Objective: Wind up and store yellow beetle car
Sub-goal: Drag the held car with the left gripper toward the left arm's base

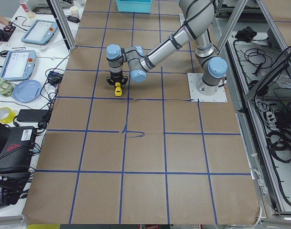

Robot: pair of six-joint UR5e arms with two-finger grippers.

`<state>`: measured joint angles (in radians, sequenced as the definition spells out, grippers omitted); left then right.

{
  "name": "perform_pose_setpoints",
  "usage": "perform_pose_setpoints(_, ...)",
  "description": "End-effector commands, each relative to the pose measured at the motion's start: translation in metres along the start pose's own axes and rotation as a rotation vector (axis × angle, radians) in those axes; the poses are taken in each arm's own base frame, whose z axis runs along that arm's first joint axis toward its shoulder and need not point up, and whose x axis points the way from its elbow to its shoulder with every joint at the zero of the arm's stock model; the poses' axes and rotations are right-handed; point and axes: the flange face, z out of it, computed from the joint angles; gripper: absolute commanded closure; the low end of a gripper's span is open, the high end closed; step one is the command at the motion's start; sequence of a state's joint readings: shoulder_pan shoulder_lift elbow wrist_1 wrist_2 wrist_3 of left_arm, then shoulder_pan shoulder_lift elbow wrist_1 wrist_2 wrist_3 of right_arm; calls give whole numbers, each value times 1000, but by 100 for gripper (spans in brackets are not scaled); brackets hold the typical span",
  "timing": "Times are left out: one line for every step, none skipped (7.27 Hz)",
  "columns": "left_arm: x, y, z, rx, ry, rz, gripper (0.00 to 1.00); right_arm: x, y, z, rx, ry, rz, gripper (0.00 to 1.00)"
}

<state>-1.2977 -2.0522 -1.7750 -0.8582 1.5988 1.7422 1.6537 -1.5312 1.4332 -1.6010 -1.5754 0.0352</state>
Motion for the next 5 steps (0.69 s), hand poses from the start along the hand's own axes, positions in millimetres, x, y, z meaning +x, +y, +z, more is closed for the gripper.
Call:
perform_pose_setpoints(1, 22, 3, -3, 3, 46, 91, 0, 0, 0, 1, 0, 0, 0)
perform_pose_setpoints(1, 34, 3, -6, -1, 72, 91, 0, 0, 1, -2, 0, -1, 0)
perform_pose_setpoints(0, 49, 3, -6, -2, 80, 91, 0, 0, 1, -2, 0, 0, 0)
perform_pose_setpoints(-1, 52, 3, -10, -11, 106, 87, 0, 0, 1, -1, 0, 0, 0)
perform_pose_setpoints(-4, 52, 0, -17, -33, 108, 46, 0, 0, 1, -1, 0, 0, 0)
